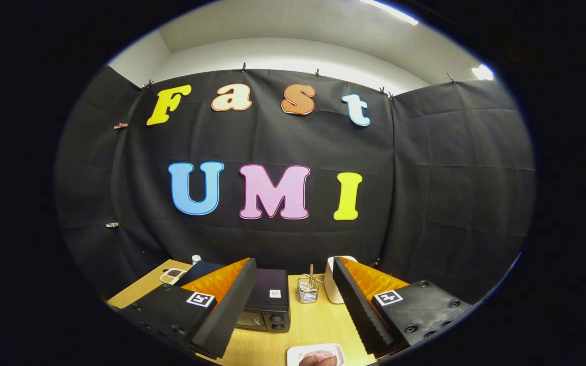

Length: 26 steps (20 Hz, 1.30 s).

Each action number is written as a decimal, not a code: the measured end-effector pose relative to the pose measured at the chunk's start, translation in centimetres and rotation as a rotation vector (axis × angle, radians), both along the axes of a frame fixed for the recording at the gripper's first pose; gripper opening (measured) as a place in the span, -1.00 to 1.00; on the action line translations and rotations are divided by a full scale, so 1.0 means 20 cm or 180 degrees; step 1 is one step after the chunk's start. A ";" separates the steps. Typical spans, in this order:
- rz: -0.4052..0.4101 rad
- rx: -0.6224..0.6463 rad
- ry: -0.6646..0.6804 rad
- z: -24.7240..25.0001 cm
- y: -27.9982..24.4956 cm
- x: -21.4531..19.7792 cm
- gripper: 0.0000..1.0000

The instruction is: Open the toaster oven, put the food inside, and close the toaster oven door.

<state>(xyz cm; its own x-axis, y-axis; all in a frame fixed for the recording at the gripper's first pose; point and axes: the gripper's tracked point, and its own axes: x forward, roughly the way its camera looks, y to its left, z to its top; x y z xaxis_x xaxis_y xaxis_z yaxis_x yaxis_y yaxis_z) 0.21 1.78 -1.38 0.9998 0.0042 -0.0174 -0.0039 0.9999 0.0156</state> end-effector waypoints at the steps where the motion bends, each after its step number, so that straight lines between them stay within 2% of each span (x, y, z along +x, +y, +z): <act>1: 0.0017 0.0025 0.0029 -0.02 0.03 0.00 0.95; 12: 0.0444 0.0185 0.0700 -0.51 0.66 0.15 0.98; 21: 0.0316 0.0190 0.1399 -0.99 0.91 0.38 0.99; 26: 0.0292 0.0155 0.1607 -1.16 1.00 0.44 0.99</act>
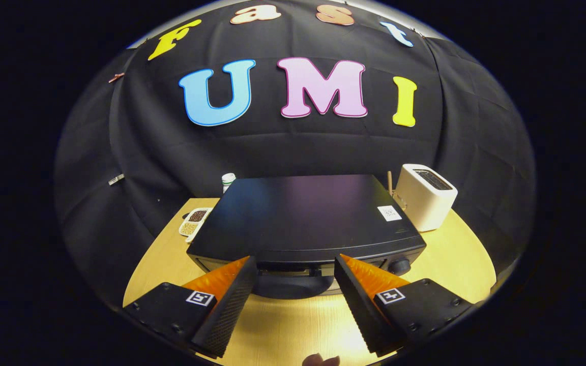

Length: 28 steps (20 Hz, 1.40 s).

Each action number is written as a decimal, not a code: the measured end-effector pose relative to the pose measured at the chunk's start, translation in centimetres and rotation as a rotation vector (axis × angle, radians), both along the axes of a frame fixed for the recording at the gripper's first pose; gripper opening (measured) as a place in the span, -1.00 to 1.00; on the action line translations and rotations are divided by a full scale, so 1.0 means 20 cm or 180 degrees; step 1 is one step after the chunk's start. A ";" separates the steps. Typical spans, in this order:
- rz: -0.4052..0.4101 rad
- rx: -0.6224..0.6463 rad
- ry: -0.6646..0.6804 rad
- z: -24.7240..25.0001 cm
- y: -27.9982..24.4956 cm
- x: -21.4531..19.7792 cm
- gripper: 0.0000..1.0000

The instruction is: Open the toaster oven, put the food inside, and close the toaster oven door.

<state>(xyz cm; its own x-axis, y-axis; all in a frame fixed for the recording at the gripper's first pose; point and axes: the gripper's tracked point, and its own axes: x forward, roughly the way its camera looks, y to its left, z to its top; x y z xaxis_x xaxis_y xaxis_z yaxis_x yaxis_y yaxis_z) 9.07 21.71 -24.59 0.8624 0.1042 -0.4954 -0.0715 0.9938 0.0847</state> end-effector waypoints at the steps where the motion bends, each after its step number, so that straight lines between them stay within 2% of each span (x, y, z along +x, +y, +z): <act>1: -0.0006 0.0006 0.0038 -0.03 0.01 0.01 0.99; 7: -0.0123 -0.0083 0.0143 -0.08 0.04 0.04 0.98; 13: -0.0054 -0.0125 0.0037 -0.11 0.04 -0.01 0.99; 24: -0.0067 -0.0060 0.0320 -0.29 0.00 -0.41 0.97; 28: 0.0030 -0.0107 0.0446 -0.40 0.00 -0.54 0.96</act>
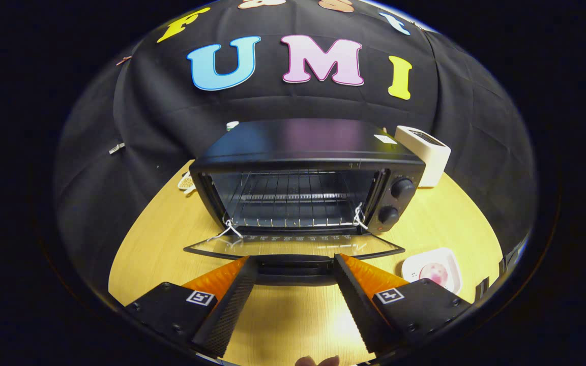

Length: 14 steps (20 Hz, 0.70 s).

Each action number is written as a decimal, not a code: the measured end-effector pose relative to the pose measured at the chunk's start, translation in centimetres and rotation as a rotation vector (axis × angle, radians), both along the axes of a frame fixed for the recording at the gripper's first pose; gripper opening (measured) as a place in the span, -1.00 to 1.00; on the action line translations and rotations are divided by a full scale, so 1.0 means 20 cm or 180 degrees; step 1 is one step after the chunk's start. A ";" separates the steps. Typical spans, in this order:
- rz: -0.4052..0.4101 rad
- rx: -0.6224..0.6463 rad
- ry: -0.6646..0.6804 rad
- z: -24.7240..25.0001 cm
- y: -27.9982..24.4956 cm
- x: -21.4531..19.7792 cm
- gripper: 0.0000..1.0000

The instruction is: Open the toaster oven, put the food inside, and close the toaster oven door.

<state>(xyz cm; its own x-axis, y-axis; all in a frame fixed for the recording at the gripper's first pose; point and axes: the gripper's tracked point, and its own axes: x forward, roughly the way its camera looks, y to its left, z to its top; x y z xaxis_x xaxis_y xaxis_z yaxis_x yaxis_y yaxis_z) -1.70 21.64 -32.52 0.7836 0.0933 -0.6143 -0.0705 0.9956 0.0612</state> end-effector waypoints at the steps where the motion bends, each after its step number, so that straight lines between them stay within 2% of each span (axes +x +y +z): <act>1: -0.0003 -0.0010 0.0082 -0.05 -0.01 -0.03 0.97; 6: 0.0010 -0.0007 0.0324 -0.18 -0.08 -0.11 0.97; 14: 0.0311 -0.0010 0.0307 -0.14 -0.20 -0.29 0.97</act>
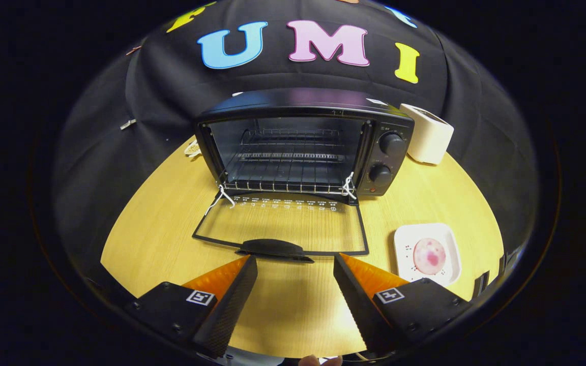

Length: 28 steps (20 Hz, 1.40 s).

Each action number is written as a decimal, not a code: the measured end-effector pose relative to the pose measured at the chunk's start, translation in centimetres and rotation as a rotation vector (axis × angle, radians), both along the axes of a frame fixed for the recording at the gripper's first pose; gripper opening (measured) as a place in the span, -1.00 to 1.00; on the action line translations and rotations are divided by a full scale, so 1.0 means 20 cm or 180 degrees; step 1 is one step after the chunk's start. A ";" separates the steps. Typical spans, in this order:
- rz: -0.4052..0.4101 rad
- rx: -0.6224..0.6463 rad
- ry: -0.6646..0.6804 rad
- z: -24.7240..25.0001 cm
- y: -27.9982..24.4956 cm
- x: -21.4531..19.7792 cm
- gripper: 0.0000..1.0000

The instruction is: Open the toaster oven, put the food inside, and close the toaster oven door.

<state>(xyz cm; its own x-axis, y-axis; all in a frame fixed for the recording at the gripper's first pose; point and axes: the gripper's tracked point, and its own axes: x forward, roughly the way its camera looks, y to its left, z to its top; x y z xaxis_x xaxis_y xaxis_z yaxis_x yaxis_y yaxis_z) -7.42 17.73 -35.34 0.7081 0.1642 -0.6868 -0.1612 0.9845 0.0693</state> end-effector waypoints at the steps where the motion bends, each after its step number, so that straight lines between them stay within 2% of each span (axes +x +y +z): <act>1: 0.0044 0.0028 -0.0015 0.02 -0.03 -0.01 0.97; 4: 0.0137 0.0070 -0.0001 0.07 -0.15 -0.05 0.97; 12: 0.0295 0.0091 0.0494 0.02 -0.62 -0.15 0.98; 18: 0.0131 0.0061 0.0840 -0.08 -1.03 -0.12 0.96; 25: -0.0036 0.0060 0.1271 -0.24 -1.35 0.02 0.96; 28: -0.0149 0.0077 0.1494 -0.34 -1.45 0.10 0.89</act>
